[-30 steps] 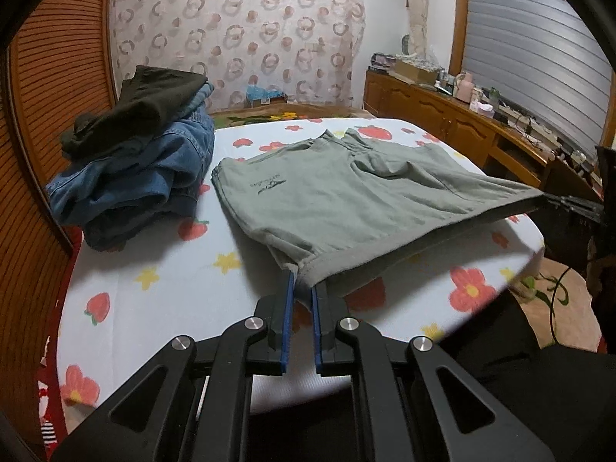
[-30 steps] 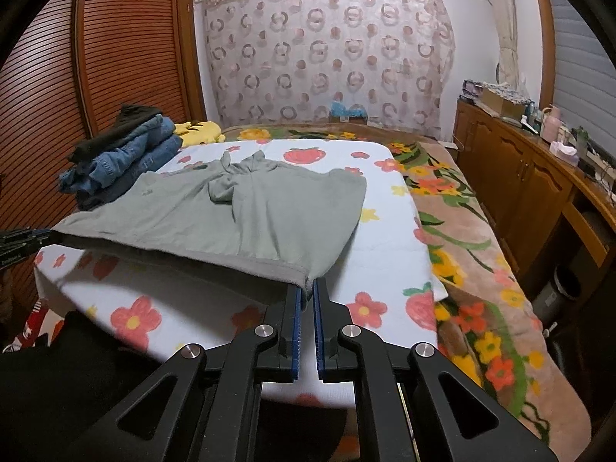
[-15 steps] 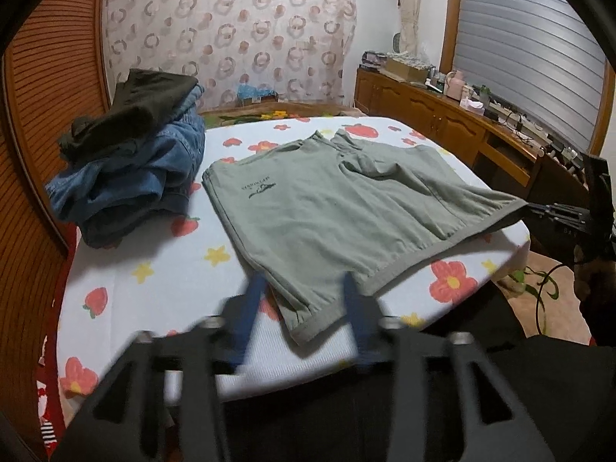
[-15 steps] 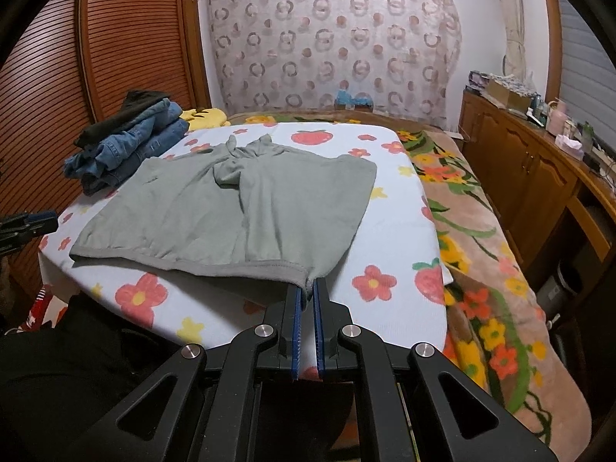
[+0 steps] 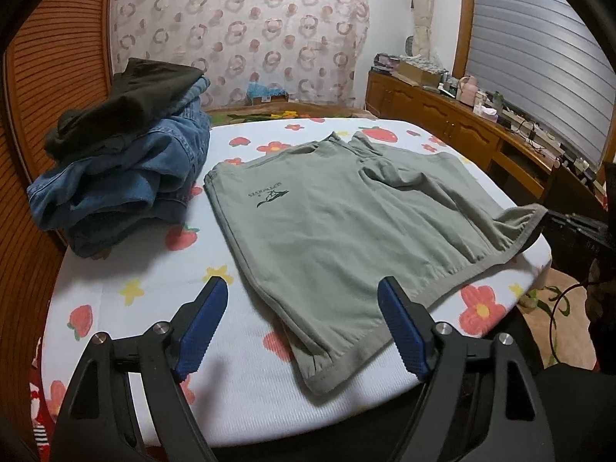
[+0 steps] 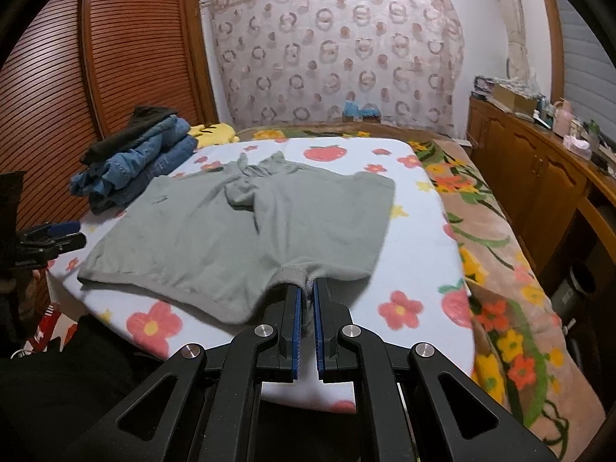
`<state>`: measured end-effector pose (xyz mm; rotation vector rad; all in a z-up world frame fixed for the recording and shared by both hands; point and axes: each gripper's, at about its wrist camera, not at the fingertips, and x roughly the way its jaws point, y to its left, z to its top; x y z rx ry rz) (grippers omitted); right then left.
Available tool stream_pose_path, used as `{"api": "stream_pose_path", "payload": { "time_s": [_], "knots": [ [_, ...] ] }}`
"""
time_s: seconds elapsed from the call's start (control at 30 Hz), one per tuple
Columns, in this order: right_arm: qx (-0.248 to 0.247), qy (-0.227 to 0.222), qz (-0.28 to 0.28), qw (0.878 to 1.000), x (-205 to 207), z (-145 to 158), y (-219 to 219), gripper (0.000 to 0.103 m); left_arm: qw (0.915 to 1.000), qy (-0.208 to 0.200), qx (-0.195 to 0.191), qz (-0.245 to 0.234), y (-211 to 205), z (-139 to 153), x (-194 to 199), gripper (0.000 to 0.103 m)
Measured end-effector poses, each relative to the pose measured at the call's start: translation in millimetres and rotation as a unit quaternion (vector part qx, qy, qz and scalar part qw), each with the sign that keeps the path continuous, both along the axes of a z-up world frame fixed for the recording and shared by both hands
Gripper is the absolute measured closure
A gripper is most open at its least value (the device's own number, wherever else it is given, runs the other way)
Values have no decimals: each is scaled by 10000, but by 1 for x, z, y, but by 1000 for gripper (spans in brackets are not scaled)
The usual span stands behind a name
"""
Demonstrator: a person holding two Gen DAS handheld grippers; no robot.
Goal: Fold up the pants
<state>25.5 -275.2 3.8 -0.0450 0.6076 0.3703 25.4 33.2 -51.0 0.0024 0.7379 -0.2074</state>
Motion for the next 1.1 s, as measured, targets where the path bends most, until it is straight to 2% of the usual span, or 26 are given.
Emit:
{"api": "stream_pose_path", "payload": {
  "time_s": [0.37,0.8,0.9,1.1],
  "knots": [
    [97,-161,485,9986,16,5,26,97,9997,126,69,201,7,-17,4,22],
    [29,-433,1622,9858,35,21,101,97,9987,32,17,510,33,-15,-3,22],
    [51,-428,1899,9809,34,17,110,97,9985,24,-31,547,37,-15,-2,22],
    [34,-66,1912,9815,47,-9,103,97,9988,15,-22,496,33,-14,1,22]
  ]
}}
